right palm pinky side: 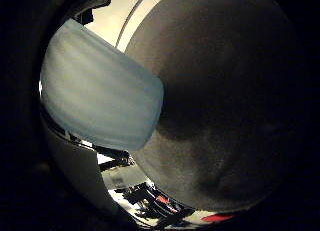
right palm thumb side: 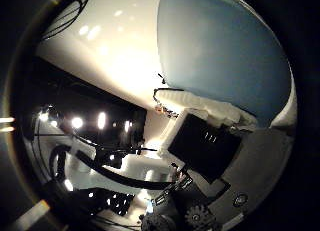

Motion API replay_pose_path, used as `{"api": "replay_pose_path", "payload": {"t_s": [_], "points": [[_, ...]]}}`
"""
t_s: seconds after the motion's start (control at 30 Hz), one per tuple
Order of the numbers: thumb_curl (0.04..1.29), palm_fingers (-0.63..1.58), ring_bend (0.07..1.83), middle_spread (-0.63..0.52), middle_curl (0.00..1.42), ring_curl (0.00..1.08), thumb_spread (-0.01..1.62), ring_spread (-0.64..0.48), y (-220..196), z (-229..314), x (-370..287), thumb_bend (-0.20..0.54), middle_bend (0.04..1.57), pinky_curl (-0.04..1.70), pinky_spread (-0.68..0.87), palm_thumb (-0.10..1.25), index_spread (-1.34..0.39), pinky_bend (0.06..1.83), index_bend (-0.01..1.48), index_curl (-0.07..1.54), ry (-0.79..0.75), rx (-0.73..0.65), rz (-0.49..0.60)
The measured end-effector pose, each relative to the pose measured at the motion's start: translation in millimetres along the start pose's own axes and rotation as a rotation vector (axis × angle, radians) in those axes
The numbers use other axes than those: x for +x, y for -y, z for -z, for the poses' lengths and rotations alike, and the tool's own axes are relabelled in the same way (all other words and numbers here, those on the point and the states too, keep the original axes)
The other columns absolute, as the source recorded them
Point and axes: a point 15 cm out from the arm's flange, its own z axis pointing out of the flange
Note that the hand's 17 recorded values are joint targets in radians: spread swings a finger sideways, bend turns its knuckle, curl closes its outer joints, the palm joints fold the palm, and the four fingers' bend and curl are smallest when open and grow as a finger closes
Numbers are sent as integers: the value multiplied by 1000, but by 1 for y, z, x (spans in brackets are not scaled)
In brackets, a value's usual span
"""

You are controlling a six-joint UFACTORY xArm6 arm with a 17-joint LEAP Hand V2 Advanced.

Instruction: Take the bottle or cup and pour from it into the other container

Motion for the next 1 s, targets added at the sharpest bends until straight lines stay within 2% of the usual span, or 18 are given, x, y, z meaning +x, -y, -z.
{"api": "replay_pose_path", "payload": {"t_s": [0.47, 1.0], "points": [[537, 990, 1217, -184, 783, 627, 905, -237, 0, -1, -22, -26, 1030, 609, -398, 801, -426, 1095, 507, 934, 54, -12, 15], [555, 976, 1225, -194, 829, 662, 902, -243, 22, 4, -69, -26, 1023, 750, -423, 802, -462, 1032, 467, 1039, -30, -30, 96]]}}
